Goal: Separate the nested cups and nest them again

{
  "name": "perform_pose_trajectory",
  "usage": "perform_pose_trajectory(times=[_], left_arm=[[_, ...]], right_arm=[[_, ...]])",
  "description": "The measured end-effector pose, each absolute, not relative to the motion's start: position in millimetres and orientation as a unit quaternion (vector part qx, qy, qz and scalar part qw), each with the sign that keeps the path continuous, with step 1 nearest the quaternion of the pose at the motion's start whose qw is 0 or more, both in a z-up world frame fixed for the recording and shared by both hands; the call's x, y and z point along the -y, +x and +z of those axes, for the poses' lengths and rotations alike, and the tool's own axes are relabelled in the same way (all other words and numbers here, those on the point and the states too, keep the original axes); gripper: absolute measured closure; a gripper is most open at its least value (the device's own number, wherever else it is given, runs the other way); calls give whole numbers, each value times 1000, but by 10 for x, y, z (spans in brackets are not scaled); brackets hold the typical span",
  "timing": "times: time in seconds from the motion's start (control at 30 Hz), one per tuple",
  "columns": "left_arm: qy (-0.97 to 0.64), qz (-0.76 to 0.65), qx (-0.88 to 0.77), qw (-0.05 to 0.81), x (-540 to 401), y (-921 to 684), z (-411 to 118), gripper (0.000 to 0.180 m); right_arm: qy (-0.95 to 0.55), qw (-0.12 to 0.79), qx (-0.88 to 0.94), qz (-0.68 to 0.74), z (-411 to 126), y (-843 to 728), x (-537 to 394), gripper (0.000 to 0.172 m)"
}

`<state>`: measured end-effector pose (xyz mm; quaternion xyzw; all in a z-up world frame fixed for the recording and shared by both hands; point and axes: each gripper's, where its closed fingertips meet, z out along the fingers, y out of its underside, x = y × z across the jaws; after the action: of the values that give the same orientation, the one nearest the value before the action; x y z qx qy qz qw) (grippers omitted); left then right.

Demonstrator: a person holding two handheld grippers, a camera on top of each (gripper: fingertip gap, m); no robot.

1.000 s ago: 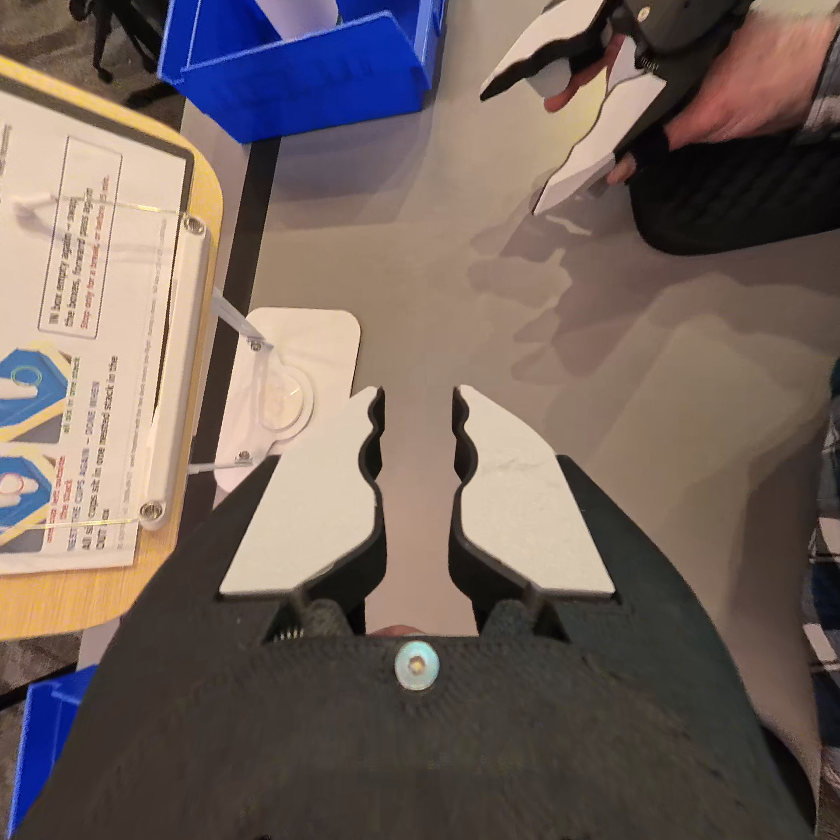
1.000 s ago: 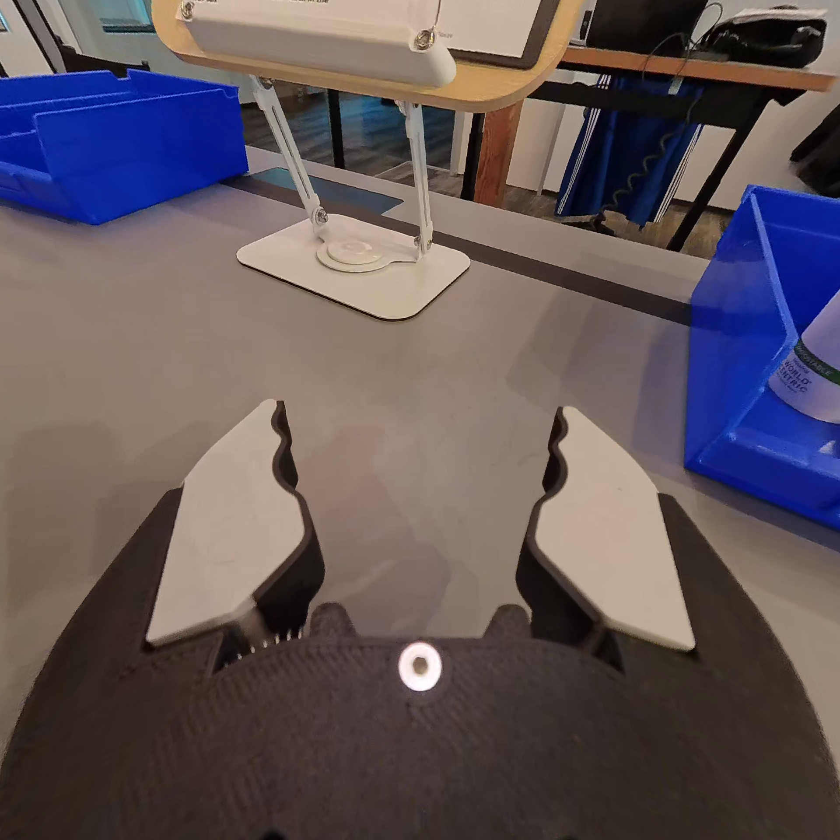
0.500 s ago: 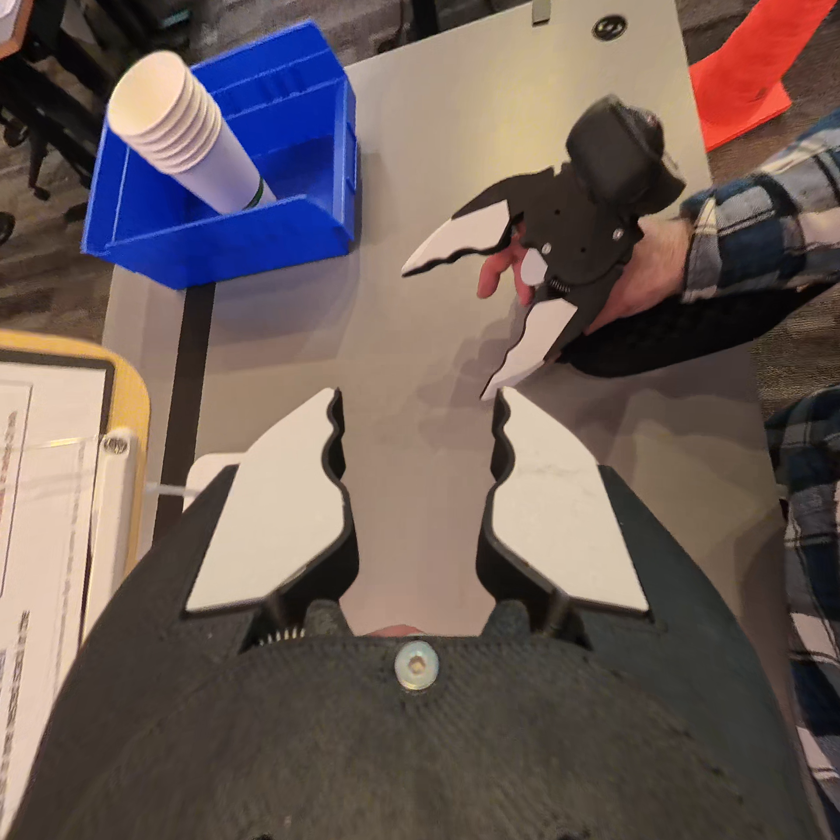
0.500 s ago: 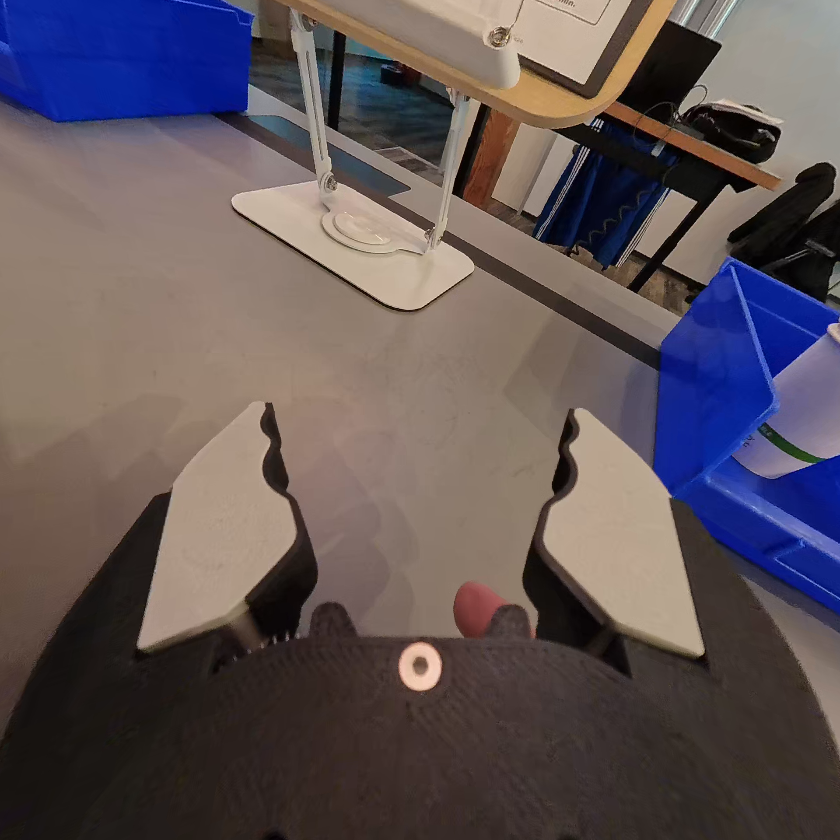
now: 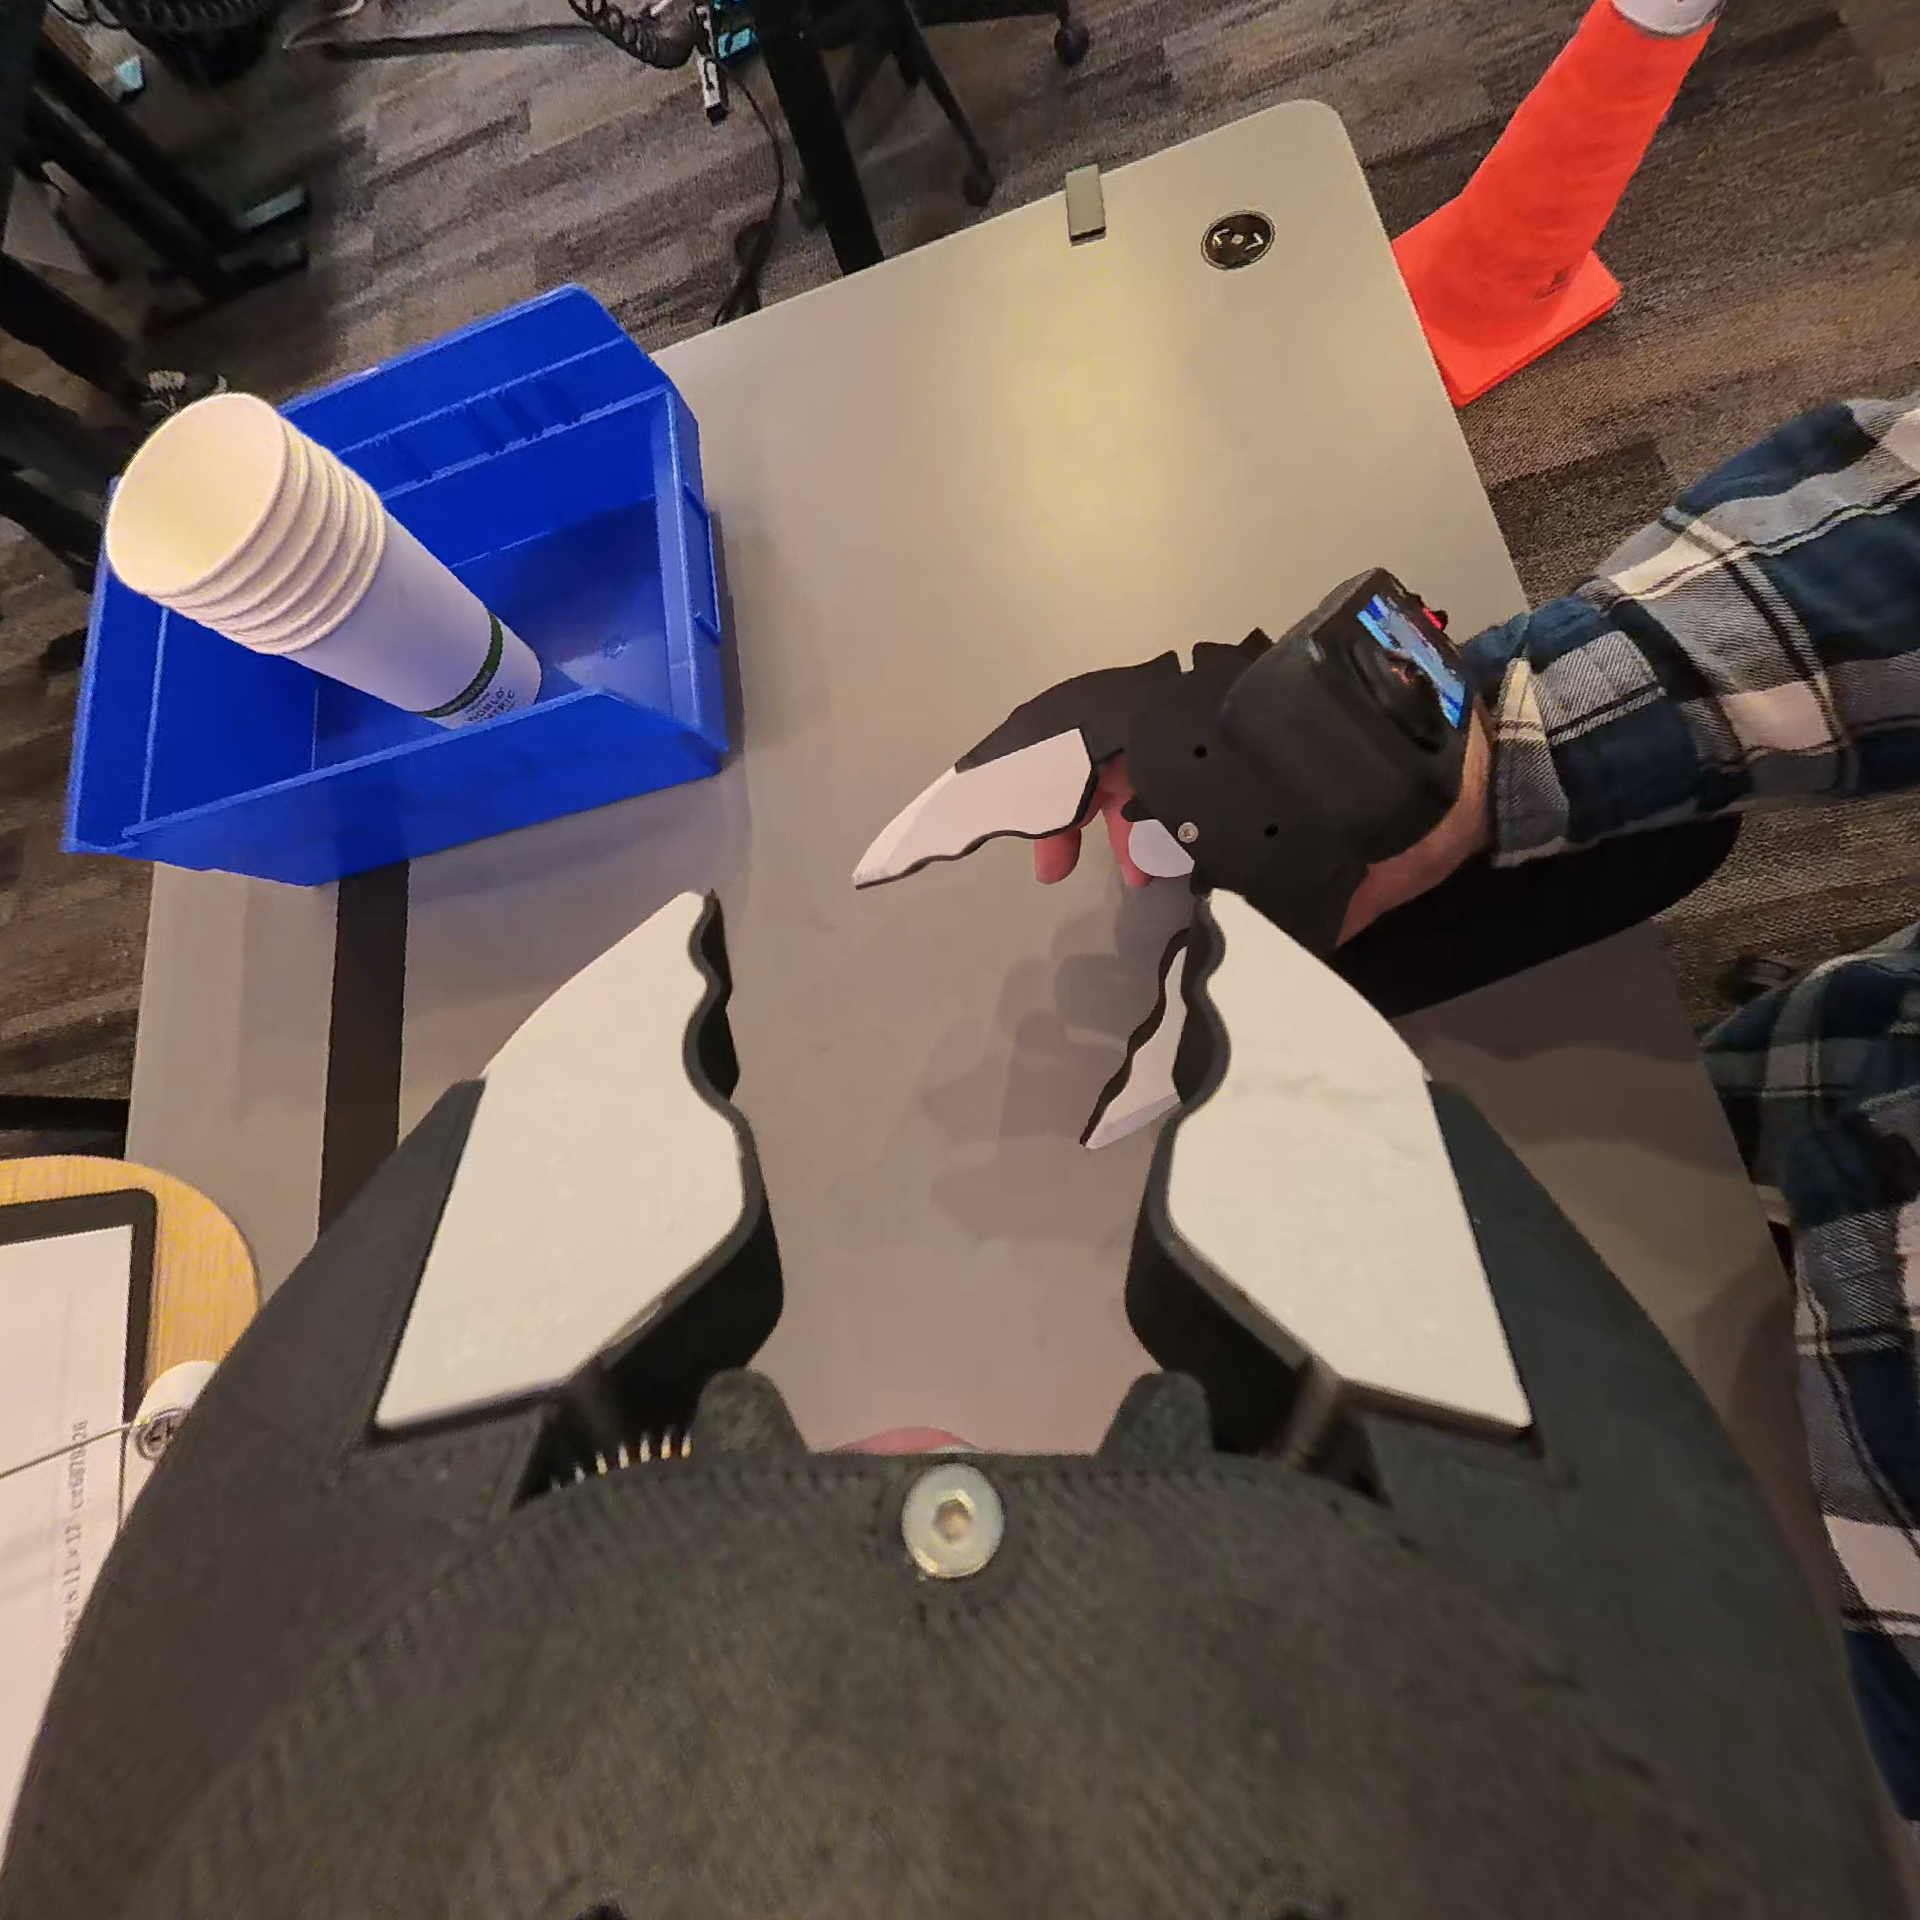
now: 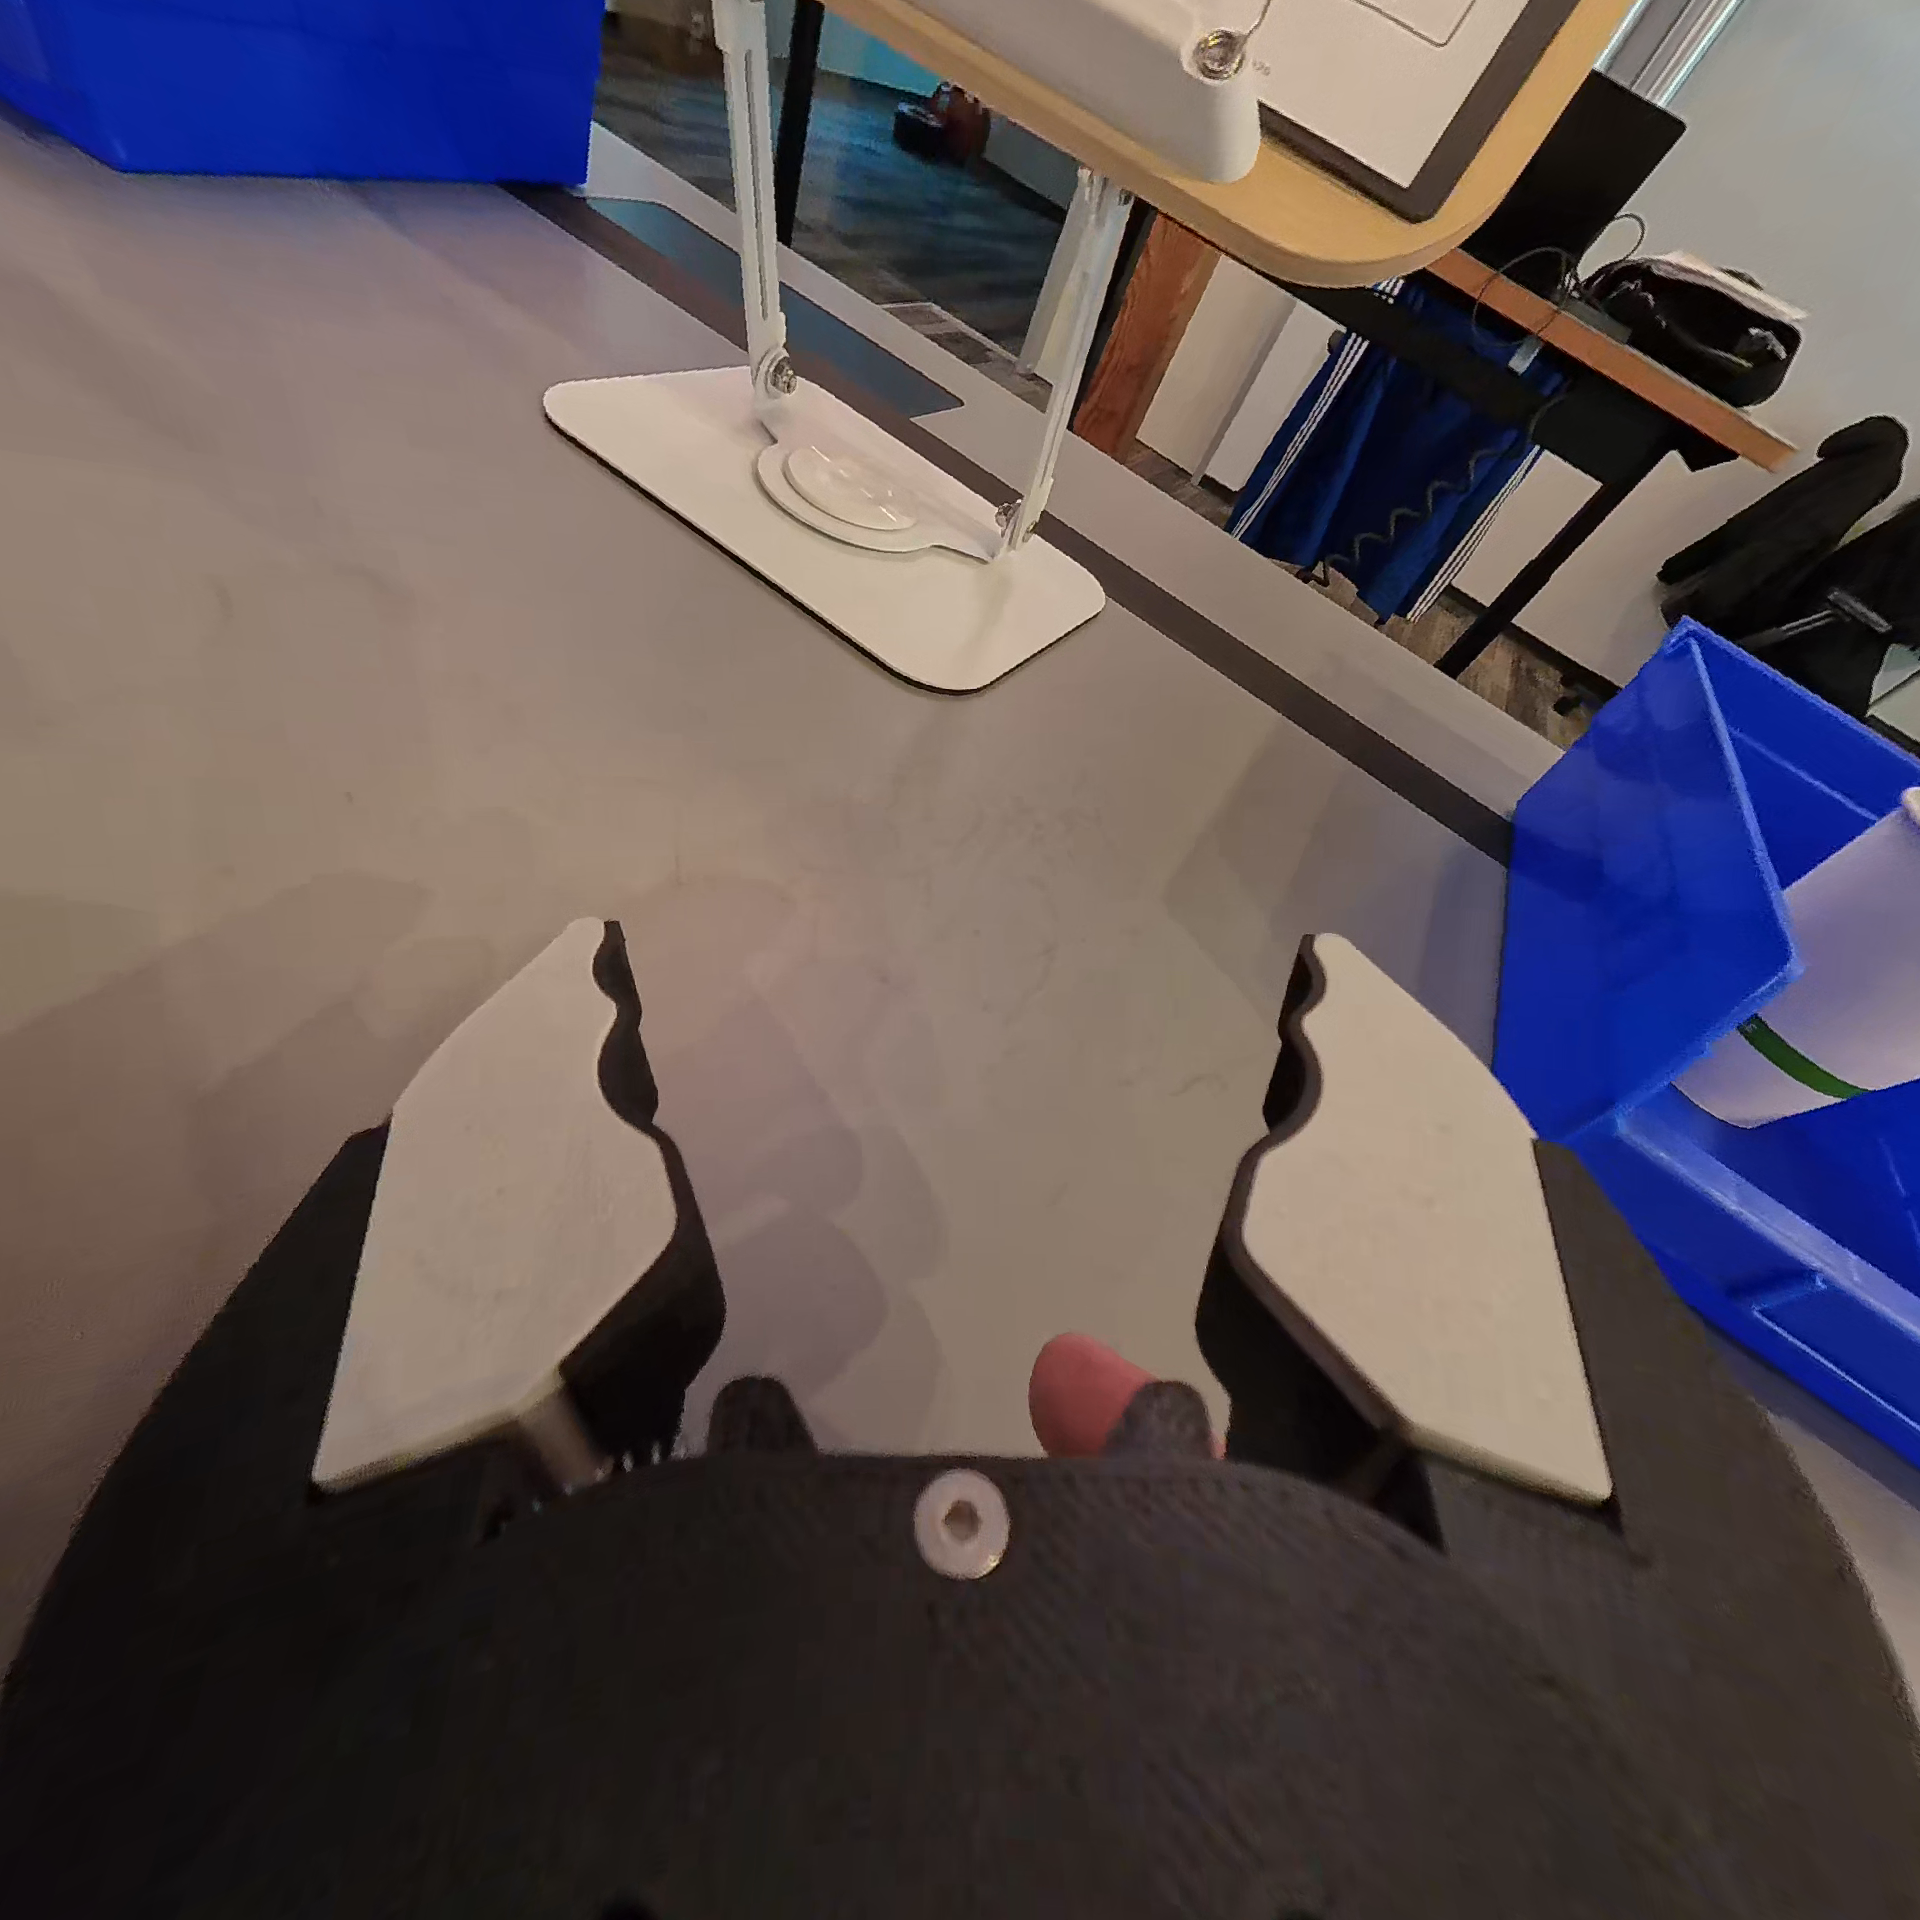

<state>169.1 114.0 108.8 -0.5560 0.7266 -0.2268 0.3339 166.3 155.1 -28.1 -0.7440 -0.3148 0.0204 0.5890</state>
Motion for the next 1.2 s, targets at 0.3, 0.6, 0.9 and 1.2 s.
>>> perform_pose_trajectory(times=[0.3,0.6,0.9,1.2], left_arm=[[-597,-223,-690,343,-1312,1333,1104,95],[-641,-197,-649,358,-1435,807,1054,95],[-741,-159,-527,384,-1632,-156,858,86],[-845,-136,-366,366,-1683,-1243,312,82]], right_arm=[[-745,575,337,4,-354,1617,-1557,55],[-746,546,380,-33,-497,1541,-1556,54],[-752,542,376,-25,-500,1547,-1563,54],[-795,493,354,7,-641,1607,-1654,60]])
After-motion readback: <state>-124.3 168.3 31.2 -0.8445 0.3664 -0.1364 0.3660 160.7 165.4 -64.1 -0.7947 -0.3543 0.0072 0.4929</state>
